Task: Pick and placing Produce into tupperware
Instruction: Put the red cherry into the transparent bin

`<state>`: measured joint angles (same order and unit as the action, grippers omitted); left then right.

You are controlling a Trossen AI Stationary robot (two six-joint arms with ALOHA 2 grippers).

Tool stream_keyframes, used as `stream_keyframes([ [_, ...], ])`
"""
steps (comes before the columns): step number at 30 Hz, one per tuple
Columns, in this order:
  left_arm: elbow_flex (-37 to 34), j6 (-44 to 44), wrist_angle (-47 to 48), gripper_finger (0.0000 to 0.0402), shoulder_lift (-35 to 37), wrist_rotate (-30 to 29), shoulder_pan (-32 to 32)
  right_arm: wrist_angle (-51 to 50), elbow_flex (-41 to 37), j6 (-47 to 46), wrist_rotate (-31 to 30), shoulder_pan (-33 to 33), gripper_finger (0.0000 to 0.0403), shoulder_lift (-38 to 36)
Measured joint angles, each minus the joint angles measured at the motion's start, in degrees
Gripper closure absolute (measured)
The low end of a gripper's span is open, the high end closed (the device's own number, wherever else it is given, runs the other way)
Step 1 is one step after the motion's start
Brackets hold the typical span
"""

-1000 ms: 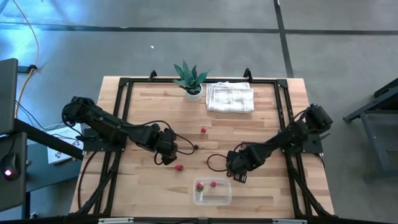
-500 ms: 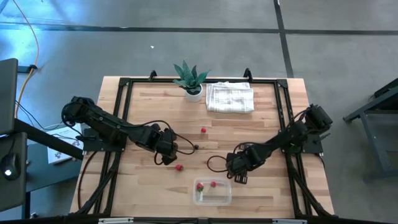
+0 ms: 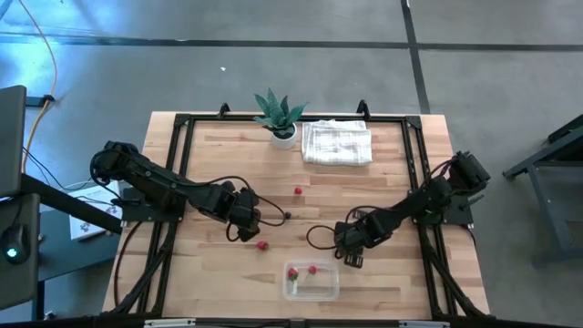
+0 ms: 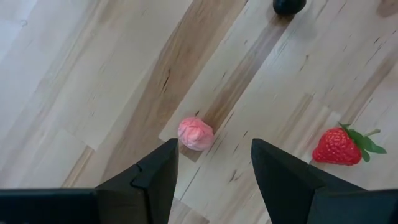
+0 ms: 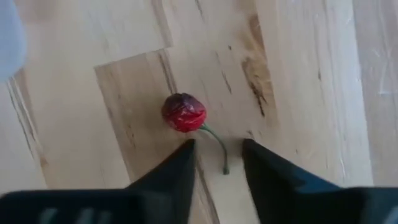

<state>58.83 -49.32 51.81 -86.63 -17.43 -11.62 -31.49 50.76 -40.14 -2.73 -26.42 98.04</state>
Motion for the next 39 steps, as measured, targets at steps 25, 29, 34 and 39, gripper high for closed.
stream_keyframes([
  [25,0.0,1.4,-2.9,0.0211,0.0,0.1,0.0,-12.4,26.8,-6.1,-6.2,-2.0,0.0403,-3.5],
  [29,0.0,2.2,-3.0,0.0211,0.0,0.1,0.0,-12.6,31.9,-5.9,-6.3,-3.5,0.0403,-0.6],
  [34,0.0,2.6,-3.2,0.0211,0.0,0.2,0.0,-12.5,35.0,-6.4,-5.2,-5.5,0.0403,5.8],
  [39,0.0,3.1,-4.5,0.0211,0.0,0.5,0.0,-12.5,38.1,-6.3,-0.2,-6.7,0.0403,12.9],
])
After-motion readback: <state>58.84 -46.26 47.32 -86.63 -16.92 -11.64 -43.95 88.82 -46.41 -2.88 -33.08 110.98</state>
